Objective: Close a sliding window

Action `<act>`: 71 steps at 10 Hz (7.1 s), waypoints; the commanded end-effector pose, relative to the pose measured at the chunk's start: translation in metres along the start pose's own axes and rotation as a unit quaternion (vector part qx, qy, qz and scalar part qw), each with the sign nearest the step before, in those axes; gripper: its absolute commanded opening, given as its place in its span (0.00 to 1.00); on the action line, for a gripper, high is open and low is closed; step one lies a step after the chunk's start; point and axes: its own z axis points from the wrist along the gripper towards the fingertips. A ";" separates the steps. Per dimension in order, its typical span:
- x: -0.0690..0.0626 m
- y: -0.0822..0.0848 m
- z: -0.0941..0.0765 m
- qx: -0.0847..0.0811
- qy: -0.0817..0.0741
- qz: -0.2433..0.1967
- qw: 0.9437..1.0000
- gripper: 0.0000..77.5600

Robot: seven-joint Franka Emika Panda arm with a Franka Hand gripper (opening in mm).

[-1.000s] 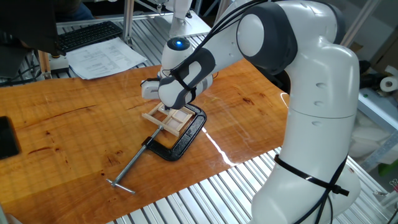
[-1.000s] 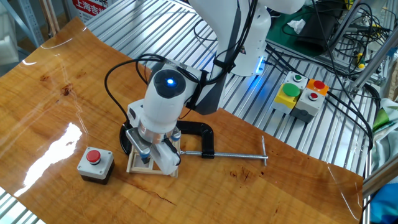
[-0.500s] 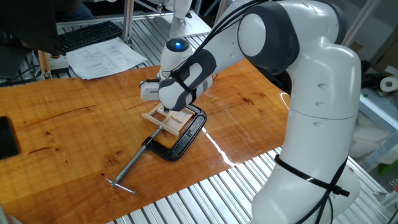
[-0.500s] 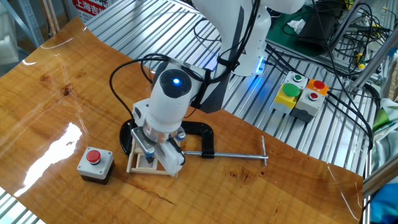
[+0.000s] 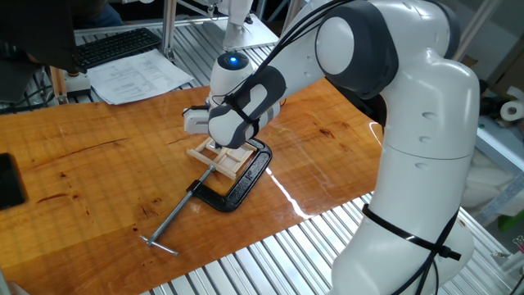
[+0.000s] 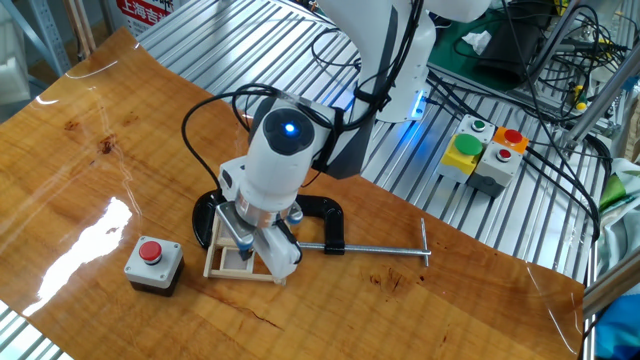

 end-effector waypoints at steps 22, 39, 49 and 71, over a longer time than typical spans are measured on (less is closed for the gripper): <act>0.000 0.001 0.000 0.000 -0.015 0.009 1.000 0.00; 0.006 0.007 -0.004 0.012 -0.018 0.012 1.000 0.00; -0.001 0.002 -0.008 0.012 -0.013 0.013 1.000 0.00; 0.016 0.013 0.001 0.011 -0.033 0.039 0.999 0.00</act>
